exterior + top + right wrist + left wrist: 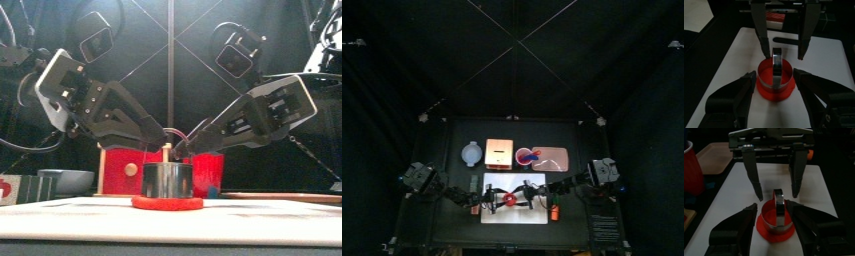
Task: Get the cutter from the drawer then cut the dough then place the extra dough in the bowl
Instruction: Cut the dough
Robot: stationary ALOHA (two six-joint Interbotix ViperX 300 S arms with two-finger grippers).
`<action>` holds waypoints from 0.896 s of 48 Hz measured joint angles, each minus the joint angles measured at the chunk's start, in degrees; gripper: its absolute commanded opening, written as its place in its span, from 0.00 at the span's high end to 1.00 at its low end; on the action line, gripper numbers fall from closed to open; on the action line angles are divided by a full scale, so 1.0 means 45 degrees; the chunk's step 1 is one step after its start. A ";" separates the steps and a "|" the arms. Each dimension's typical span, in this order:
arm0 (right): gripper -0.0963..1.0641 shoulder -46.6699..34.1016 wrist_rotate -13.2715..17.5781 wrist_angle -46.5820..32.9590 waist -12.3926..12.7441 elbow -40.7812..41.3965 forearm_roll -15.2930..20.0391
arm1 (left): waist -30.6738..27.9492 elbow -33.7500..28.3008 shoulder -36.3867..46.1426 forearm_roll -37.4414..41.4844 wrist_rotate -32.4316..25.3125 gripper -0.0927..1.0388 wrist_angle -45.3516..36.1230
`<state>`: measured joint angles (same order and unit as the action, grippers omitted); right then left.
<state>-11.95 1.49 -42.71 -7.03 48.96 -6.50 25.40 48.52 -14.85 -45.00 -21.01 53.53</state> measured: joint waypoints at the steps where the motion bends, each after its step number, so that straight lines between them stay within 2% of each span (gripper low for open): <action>1: 0.12 0.0000 0.0020 -0.0020 -0.0039 0.0020 0.0020 | 0.0020 0.0020 0.0000 0.0000 0.0000 0.16 0.0000; 15: 0.15 0.0000 0.0000 0.0000 -0.0234 -0.0020 0.0176 | 0.0469 -0.0391 -0.0078 0.0000 -0.0137 0.16 0.0000; 25: 0.25 0.0000 -0.0059 0.0000 -0.0234 -0.0234 0.0566 | 0.0879 -0.0547 -0.0234 -0.0020 -0.0098 0.17 -0.0020; 34: 0.37 0.0000 -0.0039 -0.0020 -0.0254 -0.0352 0.0586 | 0.0918 -0.0547 -0.0234 -0.0254 -0.0117 0.28 -0.0020; 43: 0.44 0.0000 -0.0059 0.0000 -0.0352 -0.0371 0.0586 | 0.0840 -0.0430 -0.0332 -0.0371 -0.0176 0.38 -0.0020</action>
<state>-11.95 1.23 -42.71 -8.61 47.29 -3.87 29.18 46.58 -16.35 -46.67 -21.80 53.44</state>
